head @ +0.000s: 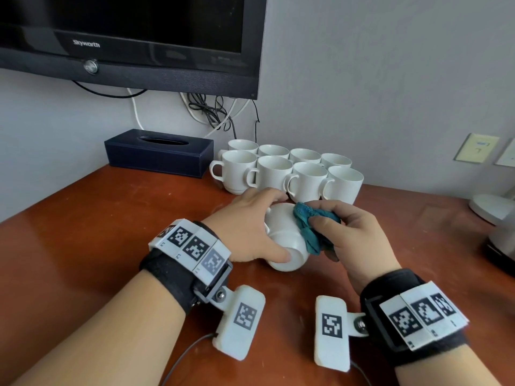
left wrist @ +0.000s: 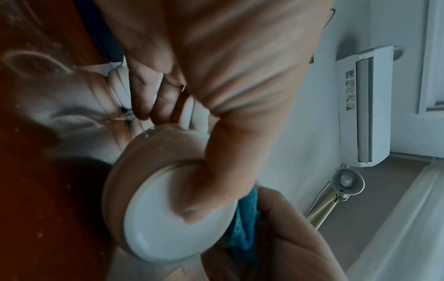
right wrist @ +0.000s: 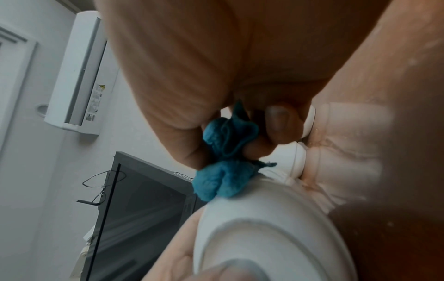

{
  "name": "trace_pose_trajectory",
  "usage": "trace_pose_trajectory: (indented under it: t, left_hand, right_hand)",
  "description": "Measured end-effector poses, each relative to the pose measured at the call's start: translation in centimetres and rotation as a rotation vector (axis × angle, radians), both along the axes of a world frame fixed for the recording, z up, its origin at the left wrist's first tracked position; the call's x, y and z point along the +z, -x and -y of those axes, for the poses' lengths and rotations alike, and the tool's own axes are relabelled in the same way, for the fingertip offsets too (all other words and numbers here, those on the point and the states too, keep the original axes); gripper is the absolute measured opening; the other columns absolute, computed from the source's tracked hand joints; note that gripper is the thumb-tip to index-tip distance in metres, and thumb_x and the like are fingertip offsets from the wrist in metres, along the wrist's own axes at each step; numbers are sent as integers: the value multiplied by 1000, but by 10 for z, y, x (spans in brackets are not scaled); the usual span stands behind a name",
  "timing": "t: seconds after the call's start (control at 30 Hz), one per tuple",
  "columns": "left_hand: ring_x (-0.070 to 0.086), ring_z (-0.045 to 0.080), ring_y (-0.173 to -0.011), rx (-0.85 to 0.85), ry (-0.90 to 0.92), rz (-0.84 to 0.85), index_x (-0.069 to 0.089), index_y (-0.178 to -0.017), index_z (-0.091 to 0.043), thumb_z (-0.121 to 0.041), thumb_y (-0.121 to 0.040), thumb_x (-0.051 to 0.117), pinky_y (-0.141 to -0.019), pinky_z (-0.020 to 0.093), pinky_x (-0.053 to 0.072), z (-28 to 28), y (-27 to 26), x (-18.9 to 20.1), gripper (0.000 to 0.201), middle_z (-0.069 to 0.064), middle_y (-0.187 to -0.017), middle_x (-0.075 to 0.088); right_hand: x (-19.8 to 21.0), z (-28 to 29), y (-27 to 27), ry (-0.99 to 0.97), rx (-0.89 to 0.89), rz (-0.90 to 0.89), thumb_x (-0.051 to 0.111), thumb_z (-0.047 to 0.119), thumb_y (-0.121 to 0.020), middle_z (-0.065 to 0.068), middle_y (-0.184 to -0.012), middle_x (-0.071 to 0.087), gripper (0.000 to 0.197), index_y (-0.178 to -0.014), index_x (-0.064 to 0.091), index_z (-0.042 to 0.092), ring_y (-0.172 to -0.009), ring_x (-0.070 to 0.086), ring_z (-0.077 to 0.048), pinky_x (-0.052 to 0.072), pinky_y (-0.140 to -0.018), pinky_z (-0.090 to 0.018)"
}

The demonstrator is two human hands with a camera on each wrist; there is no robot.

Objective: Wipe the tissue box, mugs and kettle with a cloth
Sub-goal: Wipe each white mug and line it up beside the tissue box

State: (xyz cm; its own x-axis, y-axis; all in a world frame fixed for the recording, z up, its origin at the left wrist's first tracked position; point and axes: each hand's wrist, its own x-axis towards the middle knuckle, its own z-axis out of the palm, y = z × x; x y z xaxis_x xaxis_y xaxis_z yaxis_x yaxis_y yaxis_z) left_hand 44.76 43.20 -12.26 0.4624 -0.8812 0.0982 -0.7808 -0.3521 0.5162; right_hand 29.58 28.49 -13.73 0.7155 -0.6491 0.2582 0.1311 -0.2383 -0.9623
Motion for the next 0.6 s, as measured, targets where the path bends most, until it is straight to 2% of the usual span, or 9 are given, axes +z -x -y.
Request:
trace_pose_trajectory:
  t: [0.17, 0.27, 0.4, 0.53, 0.6]
  left_hand:
    - [43, 13, -125, -13, -18, 13, 33, -152, -42, -52, -70, 88, -110, 40, 43, 0, 2, 2, 100, -12, -136, 37]
    - [42, 10, -127, -54, 9, 22, 34, -154, -40, -47, -72, 90, -109, 34, 42, -1, 4, 4, 100, -13, -139, 37]
    - [44, 6, -123, -93, 40, 19, 37, -154, -37, -45, -71, 91, -101, 24, 38, 0, 9, 4, 100, -16, -139, 39]
    - [49, 8, -121, -40, 68, 17, 42, -151, -35, -51, -67, 91, -105, 31, 44, 2, 9, 1, 99, -16, -138, 43]
    - [50, 9, -122, 23, 84, 25, 42, -151, -34, -57, -65, 90, -107, 36, 46, 2, 8, 0, 101, -16, -140, 43]
  right_hand:
    - [0, -1, -1, 20, 10, 1, 64, -2, -96, 4, -63, 65, 22, -100, 78, 14, -47, 46, -8, 37, -43, -18]
    - [0, -1, -1, 22, -31, 27, 63, 0, -97, 9, -65, 68, 21, -101, 78, 15, -49, 51, -3, 39, -45, -15]
    - [-1, 3, -3, 54, -117, 47, 65, 4, -97, 13, -69, 70, 21, -102, 78, 19, -53, 56, 1, 42, -46, -13]
    - [-1, 4, -2, 37, -96, 35, 63, 2, -97, 11, -65, 67, 22, -101, 77, 18, -49, 52, -1, 39, -44, -15]
    - [-1, 3, -2, 22, -85, 21, 63, 2, -97, 9, -63, 66, 23, -98, 78, 20, -47, 48, -7, 37, -42, -18]
